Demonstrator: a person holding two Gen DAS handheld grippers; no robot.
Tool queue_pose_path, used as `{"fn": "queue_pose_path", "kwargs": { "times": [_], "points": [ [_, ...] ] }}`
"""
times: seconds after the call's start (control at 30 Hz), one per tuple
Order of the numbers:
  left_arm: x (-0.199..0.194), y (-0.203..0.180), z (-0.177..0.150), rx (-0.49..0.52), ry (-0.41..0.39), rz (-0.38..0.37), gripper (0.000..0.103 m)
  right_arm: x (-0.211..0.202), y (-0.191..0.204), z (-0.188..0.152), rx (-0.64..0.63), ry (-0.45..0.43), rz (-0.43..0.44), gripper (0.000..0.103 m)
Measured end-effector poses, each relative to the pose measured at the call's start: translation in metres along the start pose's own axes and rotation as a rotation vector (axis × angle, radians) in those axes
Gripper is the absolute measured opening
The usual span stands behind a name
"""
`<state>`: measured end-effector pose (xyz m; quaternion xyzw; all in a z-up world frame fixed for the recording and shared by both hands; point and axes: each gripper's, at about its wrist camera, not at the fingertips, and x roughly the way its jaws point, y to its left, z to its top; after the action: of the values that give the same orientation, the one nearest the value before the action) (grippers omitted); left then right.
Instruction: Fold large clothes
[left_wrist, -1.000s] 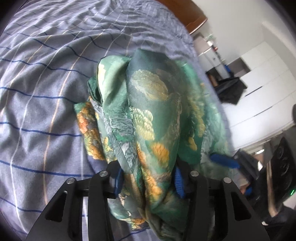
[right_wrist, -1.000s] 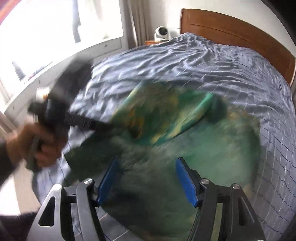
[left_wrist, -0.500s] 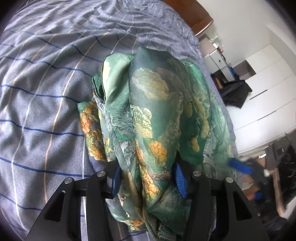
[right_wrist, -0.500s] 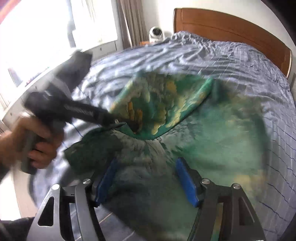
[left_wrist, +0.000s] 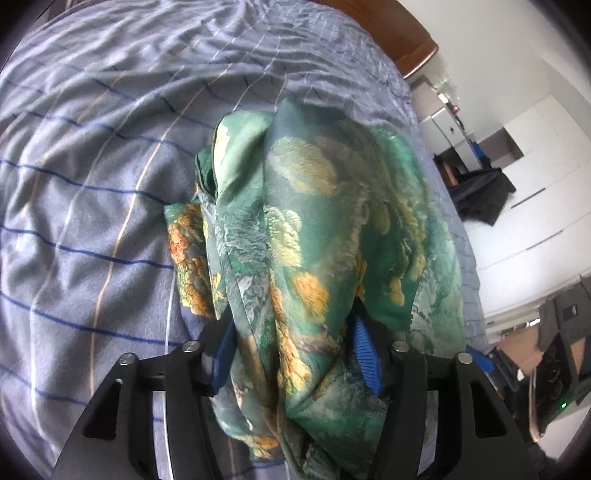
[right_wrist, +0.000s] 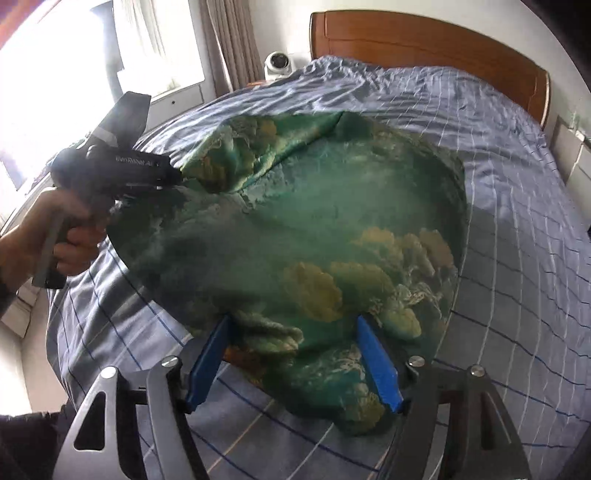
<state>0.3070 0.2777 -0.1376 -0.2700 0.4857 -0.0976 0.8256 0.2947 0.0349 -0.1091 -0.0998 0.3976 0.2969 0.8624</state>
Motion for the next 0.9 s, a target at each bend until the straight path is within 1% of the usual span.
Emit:
{"fn": "queue_pose_path", "kwargs": {
  "times": [0.03, 0.1, 0.17, 0.2, 0.23, 0.27, 0.33, 0.37, 0.43, 0.47, 0.57, 0.63, 0.67, 0.73, 0.83, 0.9],
  "points": [
    [-0.009, -0.004, 0.000, 0.014, -0.008, 0.002, 0.062, -0.008, 0.002, 0.002, 0.006, -0.017, -0.006, 0.073],
    [-0.029, -0.008, 0.002, 0.024, -0.035, -0.027, 0.066, -0.028, -0.003, 0.004, 0.020, -0.062, 0.011, 0.074],
    [-0.053, -0.006, 0.004, 0.007, -0.078, -0.073, 0.080, -0.058, -0.014, 0.002, 0.038, -0.125, 0.011, 0.076],
    [-0.062, -0.004, 0.005, -0.010, -0.099, -0.088, 0.083, -0.071, -0.020, 0.002, 0.047, -0.152, 0.009, 0.078],
    [-0.068, -0.002, 0.007, -0.027, -0.114, -0.102, 0.089, -0.081, -0.026, 0.001, 0.058, -0.167, 0.008, 0.078],
    [-0.073, 0.002, 0.010, -0.060, -0.128, -0.130, 0.090, -0.088, -0.034, -0.001, 0.072, -0.177, 0.008, 0.078],
    [-0.070, 0.006, 0.015, -0.100, -0.123, -0.170, 0.091, -0.097, -0.051, 0.000, 0.110, -0.187, 0.012, 0.079],
    [-0.063, 0.007, 0.018, -0.120, -0.110, -0.164, 0.091, -0.098, -0.057, 0.000, 0.128, -0.185, 0.013, 0.079],
    [-0.049, 0.008, 0.019, -0.135, -0.089, -0.115, 0.091, -0.094, -0.069, 0.004, 0.163, -0.177, 0.007, 0.079],
    [-0.038, 0.011, 0.017, -0.152, -0.064, -0.090, 0.090, -0.092, -0.073, 0.005, 0.185, -0.174, 0.015, 0.079],
    [-0.008, 0.018, 0.007, -0.196, 0.016, -0.072, 0.090, -0.085, -0.088, 0.005, 0.248, -0.154, 0.052, 0.079],
    [0.000, 0.018, 0.000, -0.185, 0.020, -0.054, 0.091, -0.074, -0.096, 0.003, 0.285, -0.133, 0.078, 0.079],
    [0.004, 0.021, -0.002, -0.184, 0.018, -0.037, 0.094, -0.069, -0.101, 0.003, 0.306, -0.121, 0.088, 0.079],
    [0.010, 0.027, -0.003, -0.196, 0.021, -0.021, 0.097, -0.058, -0.111, 0.002, 0.345, -0.097, 0.119, 0.079],
    [0.021, 0.034, -0.004, -0.201, 0.040, -0.022, 0.097, -0.040, -0.128, 0.001, 0.410, -0.066, 0.169, 0.079],
    [0.029, 0.036, -0.005, -0.200, 0.046, -0.035, 0.097, -0.027, -0.138, -0.001, 0.446, -0.045, 0.227, 0.079]
  ]
}}
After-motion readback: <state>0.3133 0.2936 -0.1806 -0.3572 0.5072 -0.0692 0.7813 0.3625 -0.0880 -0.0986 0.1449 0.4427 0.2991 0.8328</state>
